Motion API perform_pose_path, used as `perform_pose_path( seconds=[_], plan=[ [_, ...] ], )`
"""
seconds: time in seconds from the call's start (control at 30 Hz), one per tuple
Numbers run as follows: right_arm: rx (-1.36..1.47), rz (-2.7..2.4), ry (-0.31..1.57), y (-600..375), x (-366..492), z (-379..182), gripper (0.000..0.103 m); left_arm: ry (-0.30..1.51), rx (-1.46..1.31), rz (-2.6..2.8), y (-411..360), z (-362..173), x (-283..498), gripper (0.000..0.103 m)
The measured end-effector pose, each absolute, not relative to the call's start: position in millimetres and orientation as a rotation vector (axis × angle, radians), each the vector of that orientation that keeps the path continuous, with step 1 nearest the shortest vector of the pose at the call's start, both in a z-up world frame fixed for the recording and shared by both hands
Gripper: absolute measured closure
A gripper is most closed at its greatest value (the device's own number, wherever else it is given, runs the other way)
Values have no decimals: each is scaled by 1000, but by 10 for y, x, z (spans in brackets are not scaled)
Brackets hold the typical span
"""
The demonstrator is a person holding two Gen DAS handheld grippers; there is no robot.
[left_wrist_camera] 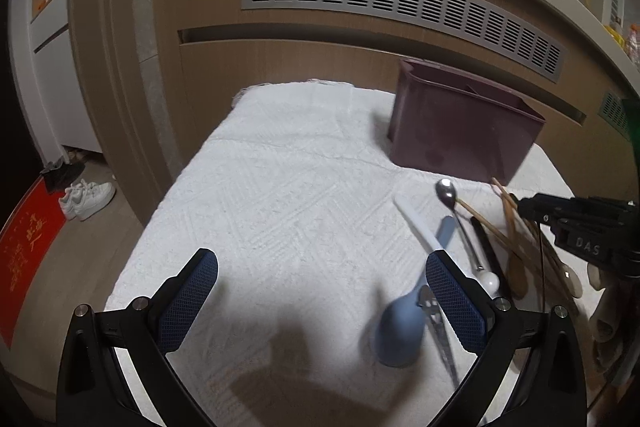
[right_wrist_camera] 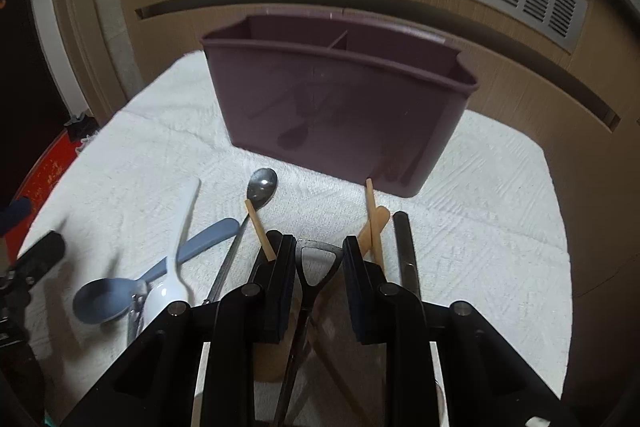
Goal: Organize utensils
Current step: 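Grasp the small metal shovel with the right tool while the left tool reaches for the white plastic spoon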
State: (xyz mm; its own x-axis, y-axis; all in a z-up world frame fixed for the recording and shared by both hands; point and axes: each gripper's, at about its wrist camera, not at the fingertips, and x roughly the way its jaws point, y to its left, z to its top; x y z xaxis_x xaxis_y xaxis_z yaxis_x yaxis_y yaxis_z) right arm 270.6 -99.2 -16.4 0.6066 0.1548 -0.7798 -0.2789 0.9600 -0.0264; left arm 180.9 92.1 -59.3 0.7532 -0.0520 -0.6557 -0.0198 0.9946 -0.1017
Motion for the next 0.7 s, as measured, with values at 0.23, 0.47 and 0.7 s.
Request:
perform_pose_path(
  seconds=[0.23,0.47,0.7],
  plan=[
    [-163,275,789,-1158,2437,122,81,783,-121,-185,586,-480,1883,7],
    [-128,303,743,-1403,2328,159,81,851,-55,-138,283,-436,2245,32],
    [-63,336,774,-1544,2426,103,81,948,17,-247,-125,-547,2629,44]
  ],
)
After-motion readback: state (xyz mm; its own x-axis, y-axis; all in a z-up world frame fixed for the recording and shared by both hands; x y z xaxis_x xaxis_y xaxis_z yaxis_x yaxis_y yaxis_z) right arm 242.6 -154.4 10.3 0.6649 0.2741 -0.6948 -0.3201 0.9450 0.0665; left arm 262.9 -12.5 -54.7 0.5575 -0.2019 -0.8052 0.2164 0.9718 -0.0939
